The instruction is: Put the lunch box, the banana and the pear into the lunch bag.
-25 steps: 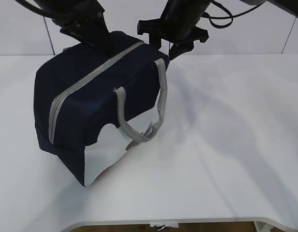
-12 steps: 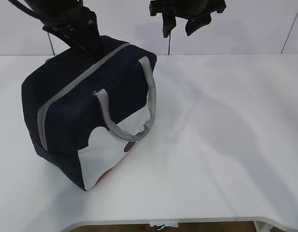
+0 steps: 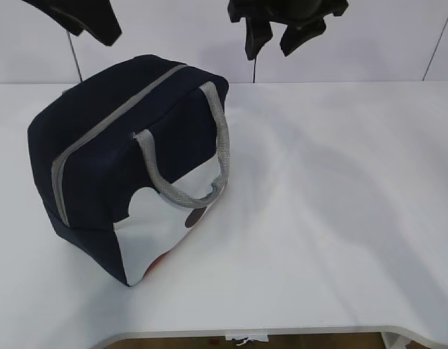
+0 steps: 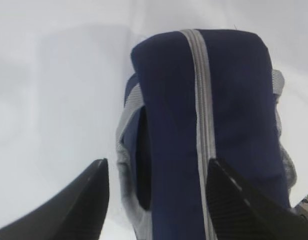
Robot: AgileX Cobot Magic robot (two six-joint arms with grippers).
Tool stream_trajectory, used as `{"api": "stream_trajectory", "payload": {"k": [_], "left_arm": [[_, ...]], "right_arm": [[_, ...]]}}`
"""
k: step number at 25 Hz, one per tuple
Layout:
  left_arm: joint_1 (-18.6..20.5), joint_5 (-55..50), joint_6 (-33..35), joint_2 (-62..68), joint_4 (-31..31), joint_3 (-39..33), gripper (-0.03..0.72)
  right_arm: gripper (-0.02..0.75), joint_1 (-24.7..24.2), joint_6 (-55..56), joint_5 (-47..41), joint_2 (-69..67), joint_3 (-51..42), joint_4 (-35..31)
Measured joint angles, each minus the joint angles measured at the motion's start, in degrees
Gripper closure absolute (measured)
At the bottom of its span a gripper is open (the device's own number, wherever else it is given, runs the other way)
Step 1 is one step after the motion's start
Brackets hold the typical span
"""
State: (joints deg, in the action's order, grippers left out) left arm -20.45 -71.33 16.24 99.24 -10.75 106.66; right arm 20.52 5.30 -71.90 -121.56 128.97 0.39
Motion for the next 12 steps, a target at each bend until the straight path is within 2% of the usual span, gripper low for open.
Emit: {"api": "stream_trajectory", "payload": {"k": [5,12], "left_arm": [[0.0,-0.2,-1.3,-7.2,2.2,-4.1,0.223],[0.0,-0.4,-1.6,-17.6,5.1,-12.9,0.232]], "right_arm": [[0.271,0.0,-1.4,0.0,8.5,-11.1,3.8],[0.272,0.0,-2.6,0.0,22.6,-28.0,4.6]]}}
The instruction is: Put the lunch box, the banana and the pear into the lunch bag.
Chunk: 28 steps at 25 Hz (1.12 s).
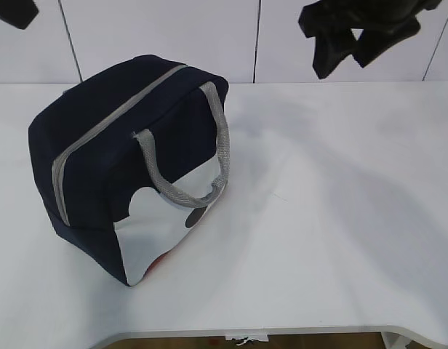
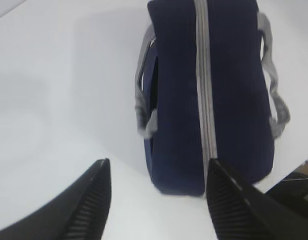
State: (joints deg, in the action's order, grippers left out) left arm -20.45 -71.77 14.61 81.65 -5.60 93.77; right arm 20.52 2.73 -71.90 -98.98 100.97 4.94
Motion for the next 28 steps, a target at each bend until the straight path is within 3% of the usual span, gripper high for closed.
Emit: {"api": "stream_trajectory", "payload": {"k": [6,16,28], "left_arm": [[0.0,-0.4,-0.1,-10.5,1.6,-8.5,0.238],[0.0,-0.7,-0.2,-29.1,1.6,-18.6,0.358],[0.0,-0.8,-0.2,-52.4,0.5,-36.0,0.425]], "right_arm": [[0.271,0.0,-0.2,0.0,13.6,-12.7,0.0],[0.271,0.0,-0.2,0.0,34.9,-30.2,-3.1],[0.271,0.0,-3.1,0.3,59.1,-43.1,-4.9]]}}
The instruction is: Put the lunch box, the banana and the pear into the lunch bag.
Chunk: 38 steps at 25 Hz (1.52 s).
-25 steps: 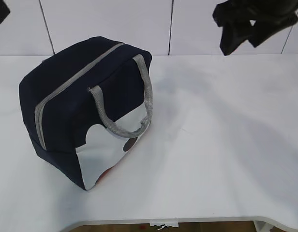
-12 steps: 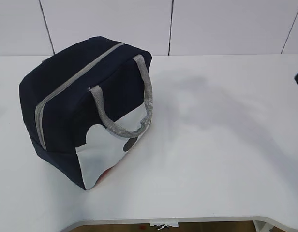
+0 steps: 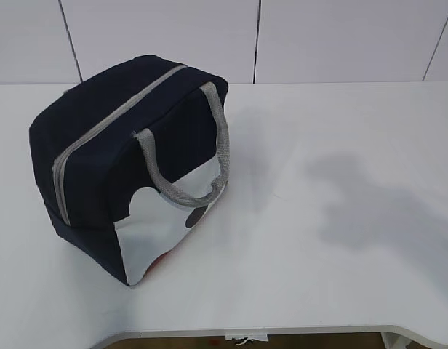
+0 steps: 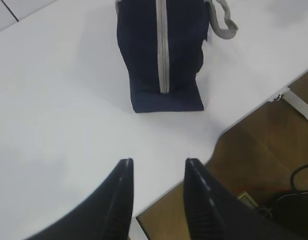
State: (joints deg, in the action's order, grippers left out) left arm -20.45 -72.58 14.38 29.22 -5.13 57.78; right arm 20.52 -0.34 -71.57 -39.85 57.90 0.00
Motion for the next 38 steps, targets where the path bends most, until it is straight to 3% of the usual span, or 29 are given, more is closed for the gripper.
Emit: {"api": "stream_trajectory", "payload": {"k": [11,23,38], "left_arm": [[0.0,0.0,0.0,-18.7,-3.1,-15.1,0.444],[0.0,5.6,0.0,-28.6,-6.6,-26.4,0.445],[0.0,8.1,-5.3,-28.7,-2.5,-27.5,0.445]], "right_arm": [[0.271,0.0,-0.6,-0.7,20.8,-10.8,0.0],[0.271,0.0,-0.6,5.9,36.3,-27.4,-2.5],[0.271,0.0,-0.6,6.0,40.8,-29.3,-2.6]]}}
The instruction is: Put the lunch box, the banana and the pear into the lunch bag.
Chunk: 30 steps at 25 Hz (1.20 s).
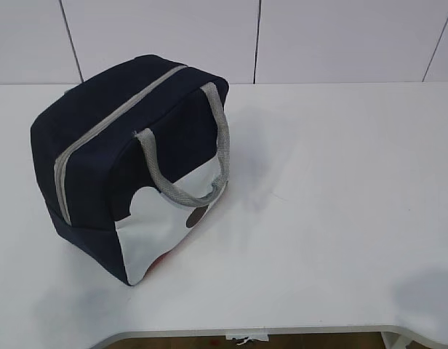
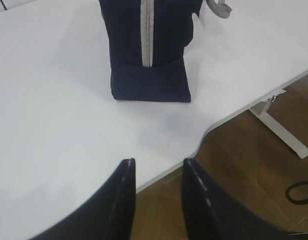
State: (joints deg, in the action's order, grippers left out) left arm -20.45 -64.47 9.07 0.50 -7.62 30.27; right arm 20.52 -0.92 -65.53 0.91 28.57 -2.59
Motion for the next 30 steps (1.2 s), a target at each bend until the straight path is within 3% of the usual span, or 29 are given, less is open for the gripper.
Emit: {"api": "stream_trajectory", "payload": {"k": [8,11,17,20,23,30], "left_arm": [[0.3,0.1,-0.2,0.0,0.1,0.0,0.445],[3.5,0.1,-0.2,0.0,0.1,0.0,0.445],[13.9,0.3,-0.2,0.0,0.1,0.0,0.445],[17.1,0.3,-0.2,0.0,0.1,0.0,0.446],[18.6,0.4,-0.2,0.0,0.1,0.0,0.447],[18.8,0.4,-0.2,0.0,0.1,0.0,0.448]], "right_arm": [[0.271,0.0,0.0,0.0,0.0,0.0,4.7],[0.271,-1.2,0.0,0.0,0.0,0.0,5.3],[0.271,-10.5,0.0,0.0,0.0,0.0,6.9],[0.271,-15.0,0.0,0.0,0.0,0.0,7.0],[0.271,-17.4,0.0,0.0,0.0,0.0,7.0],[0.271,-17.7,0.0,0.0,0.0,0.0,7.1]]}}
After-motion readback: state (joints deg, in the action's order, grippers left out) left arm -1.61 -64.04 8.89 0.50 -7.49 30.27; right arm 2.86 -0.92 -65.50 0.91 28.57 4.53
